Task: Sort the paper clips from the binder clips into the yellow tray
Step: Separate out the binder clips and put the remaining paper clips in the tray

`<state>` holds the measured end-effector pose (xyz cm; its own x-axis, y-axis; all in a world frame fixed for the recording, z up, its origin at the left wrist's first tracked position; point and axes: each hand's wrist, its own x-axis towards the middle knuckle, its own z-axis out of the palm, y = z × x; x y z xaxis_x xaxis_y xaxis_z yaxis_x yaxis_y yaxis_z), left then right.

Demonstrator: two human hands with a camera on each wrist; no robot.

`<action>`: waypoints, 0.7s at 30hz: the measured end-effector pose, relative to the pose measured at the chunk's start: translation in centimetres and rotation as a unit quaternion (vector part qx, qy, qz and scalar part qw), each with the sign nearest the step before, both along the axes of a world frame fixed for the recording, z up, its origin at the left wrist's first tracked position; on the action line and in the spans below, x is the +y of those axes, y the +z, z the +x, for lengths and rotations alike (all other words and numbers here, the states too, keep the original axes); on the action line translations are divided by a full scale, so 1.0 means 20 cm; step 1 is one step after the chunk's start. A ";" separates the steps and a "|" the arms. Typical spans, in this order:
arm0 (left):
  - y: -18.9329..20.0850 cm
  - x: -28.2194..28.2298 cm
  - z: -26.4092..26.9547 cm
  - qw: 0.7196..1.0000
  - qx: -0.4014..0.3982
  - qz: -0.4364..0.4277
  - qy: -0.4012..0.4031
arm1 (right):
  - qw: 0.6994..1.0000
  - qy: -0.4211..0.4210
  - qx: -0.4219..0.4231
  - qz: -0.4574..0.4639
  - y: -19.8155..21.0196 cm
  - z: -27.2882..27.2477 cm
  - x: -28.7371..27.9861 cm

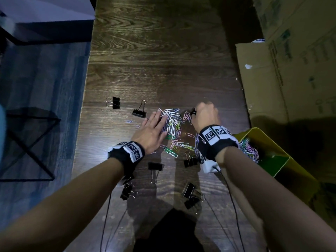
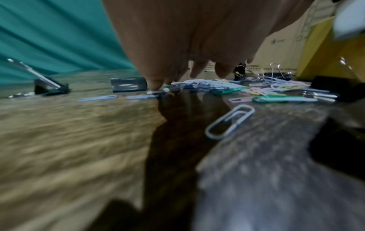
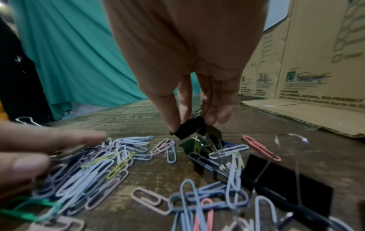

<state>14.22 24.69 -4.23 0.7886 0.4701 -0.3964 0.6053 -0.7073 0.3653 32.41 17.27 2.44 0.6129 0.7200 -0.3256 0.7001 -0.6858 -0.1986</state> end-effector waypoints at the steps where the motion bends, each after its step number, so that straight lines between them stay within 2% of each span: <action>1: 0.01 0.02 0.03 1.000 -0.019 0.003 0.003 | 1.000 -0.003 -0.003 -0.012 0.00 0.00 0.00; 3: 0.01 0.08 0.11 0.999 -0.035 0.004 0.012 | 0.999 -0.007 -0.013 -0.044 0.00 -0.03 -0.01; 5: 0.00 0.13 0.17 1.000 -0.013 -0.004 -0.006 | 0.996 0.010 -0.030 -0.080 -0.01 -0.08 -0.01; 8: 0.00 0.14 0.16 0.997 0.014 -0.002 -0.074 | 0.991 0.129 -0.016 -0.025 -0.05 -0.16 -0.01; 10: -0.01 0.16 0.09 0.997 -0.006 -0.001 -0.073 | 0.981 0.193 0.032 -0.001 -0.08 -0.21 0.00; 12: -0.01 0.23 -0.01 0.999 -0.017 0.011 -0.044 | 0.977 0.197 0.060 -0.047 -0.13 -0.25 0.00; 15: 0.04 0.36 -0.11 0.999 -0.020 0.016 -0.046 | 0.968 0.204 0.083 -0.117 -0.19 -0.31 -0.02; 17: 0.08 0.40 -0.16 0.994 -0.096 0.017 -0.040 | 0.964 0.223 0.095 -0.106 -0.20 -0.34 -0.05; 19: 0.11 0.38 -0.23 0.985 -0.158 0.056 -0.034 | 0.968 0.220 0.104 -0.066 -0.19 -0.34 -0.06; 21: 0.09 0.33 -0.30 0.983 -0.154 0.098 -0.010 | 0.976 0.194 0.095 -0.028 -0.19 -0.31 -0.04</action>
